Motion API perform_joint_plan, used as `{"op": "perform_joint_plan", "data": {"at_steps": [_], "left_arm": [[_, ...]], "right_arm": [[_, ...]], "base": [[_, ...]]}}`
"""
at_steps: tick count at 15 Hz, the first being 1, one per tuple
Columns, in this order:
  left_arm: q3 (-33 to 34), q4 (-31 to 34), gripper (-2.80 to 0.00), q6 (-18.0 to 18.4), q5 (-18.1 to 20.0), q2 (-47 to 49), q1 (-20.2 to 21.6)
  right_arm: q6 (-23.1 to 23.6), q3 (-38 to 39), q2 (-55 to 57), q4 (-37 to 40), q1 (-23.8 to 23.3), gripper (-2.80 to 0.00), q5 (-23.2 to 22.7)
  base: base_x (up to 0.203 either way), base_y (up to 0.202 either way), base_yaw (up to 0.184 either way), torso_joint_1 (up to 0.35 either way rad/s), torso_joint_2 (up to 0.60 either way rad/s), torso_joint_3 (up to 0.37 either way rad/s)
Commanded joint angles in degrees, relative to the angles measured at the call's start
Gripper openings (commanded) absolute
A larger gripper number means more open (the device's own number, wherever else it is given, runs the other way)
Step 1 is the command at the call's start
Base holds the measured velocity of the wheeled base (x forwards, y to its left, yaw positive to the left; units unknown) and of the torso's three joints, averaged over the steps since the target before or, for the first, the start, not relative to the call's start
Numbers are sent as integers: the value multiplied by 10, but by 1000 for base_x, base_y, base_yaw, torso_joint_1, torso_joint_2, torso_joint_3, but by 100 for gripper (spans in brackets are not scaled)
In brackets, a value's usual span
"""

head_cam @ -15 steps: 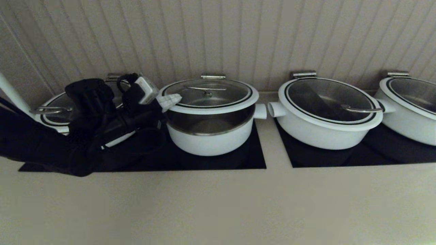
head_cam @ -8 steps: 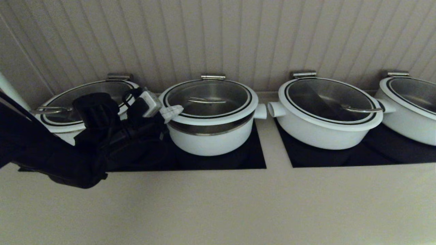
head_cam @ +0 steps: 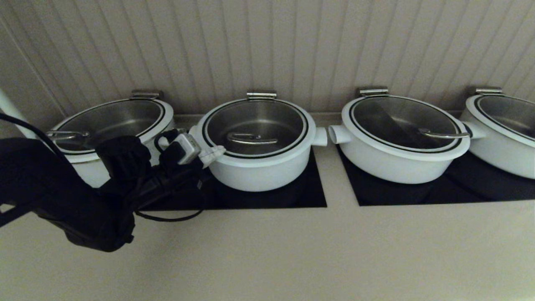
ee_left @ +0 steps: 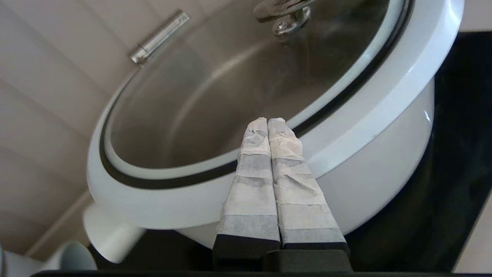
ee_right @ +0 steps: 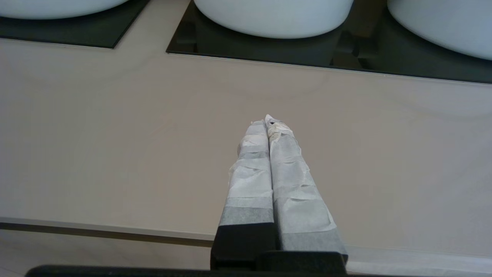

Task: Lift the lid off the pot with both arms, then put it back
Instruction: Close the pot lid

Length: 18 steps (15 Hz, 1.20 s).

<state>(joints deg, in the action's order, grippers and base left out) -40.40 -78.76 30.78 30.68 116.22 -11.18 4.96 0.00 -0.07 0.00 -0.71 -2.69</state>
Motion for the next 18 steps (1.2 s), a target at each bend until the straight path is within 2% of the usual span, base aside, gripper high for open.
{"op": "perform_joint_plan", "data": {"at_steps": [1, 8, 18], "left_arm": [[9, -6, -280, 2, 2, 18, 0], [9, -9, -280, 2, 3, 22, 0], [21, -8, -280, -11, -3, -106, 2]], "right_arm": [[0, 0, 1, 0, 0, -280, 0], [0, 0, 1, 0, 0, -280, 0], [0, 0, 1, 0, 0, -280, 0]], "base": [[0, 0, 0, 0, 0, 0], [0, 0, 0, 0, 0, 0], [0, 0, 0, 0, 0, 0]]}}
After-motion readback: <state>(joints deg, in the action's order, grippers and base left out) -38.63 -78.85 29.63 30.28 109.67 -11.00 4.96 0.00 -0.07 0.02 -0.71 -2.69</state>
